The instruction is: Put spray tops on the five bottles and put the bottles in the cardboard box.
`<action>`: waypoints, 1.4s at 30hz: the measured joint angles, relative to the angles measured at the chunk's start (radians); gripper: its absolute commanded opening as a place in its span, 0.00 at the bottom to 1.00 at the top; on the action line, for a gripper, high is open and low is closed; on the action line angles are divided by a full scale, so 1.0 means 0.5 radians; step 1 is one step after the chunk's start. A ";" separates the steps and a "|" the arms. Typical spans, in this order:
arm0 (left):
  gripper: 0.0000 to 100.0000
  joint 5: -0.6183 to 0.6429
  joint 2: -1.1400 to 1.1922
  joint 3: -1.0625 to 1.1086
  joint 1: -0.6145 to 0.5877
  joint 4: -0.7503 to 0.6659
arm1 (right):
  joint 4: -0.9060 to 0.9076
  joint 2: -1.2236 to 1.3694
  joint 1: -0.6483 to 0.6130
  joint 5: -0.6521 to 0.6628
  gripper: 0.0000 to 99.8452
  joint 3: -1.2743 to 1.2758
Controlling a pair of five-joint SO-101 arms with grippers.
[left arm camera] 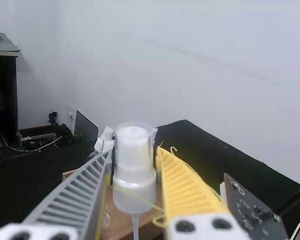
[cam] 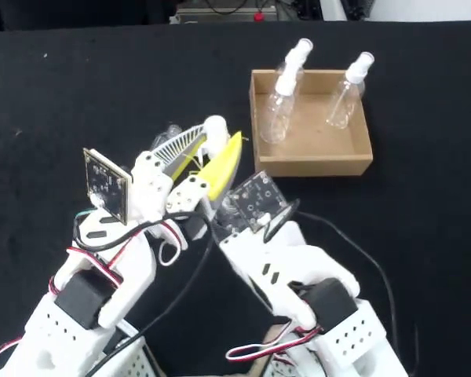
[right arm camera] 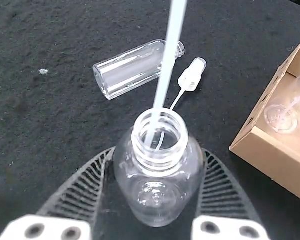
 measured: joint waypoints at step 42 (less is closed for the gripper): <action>0.20 -0.196 -0.466 0.485 -0.899 0.417 | 0.000 -0.546 0.562 0.000 0.14 0.092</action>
